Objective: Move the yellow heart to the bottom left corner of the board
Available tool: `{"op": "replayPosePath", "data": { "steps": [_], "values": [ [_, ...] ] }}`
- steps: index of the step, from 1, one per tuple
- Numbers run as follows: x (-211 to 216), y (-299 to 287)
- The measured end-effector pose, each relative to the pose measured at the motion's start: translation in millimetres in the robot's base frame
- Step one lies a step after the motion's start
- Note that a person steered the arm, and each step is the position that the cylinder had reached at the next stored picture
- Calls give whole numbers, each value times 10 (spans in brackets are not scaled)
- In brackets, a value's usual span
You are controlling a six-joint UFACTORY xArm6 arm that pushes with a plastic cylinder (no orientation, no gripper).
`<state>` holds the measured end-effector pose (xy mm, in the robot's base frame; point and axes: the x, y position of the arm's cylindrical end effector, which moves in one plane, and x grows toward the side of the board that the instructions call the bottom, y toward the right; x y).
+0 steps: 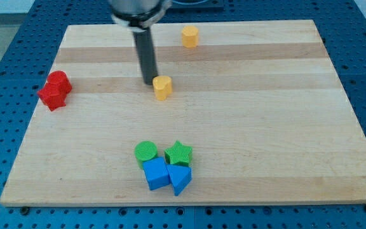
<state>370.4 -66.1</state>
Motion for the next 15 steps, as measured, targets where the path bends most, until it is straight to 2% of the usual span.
{"op": "replayPosePath", "data": {
  "steps": [1,2,3,4,6,8,9,10,11,12,13,15],
  "values": [
    [-17,386],
    [189,517],
    [571,121],
    [611,-40],
    [533,640],
    [865,-618],
    [1046,-767],
    [975,-601],
    [1054,-718],
    [1387,-1172],
    [1479,-1414],
    [1508,-827]
  ]
}}
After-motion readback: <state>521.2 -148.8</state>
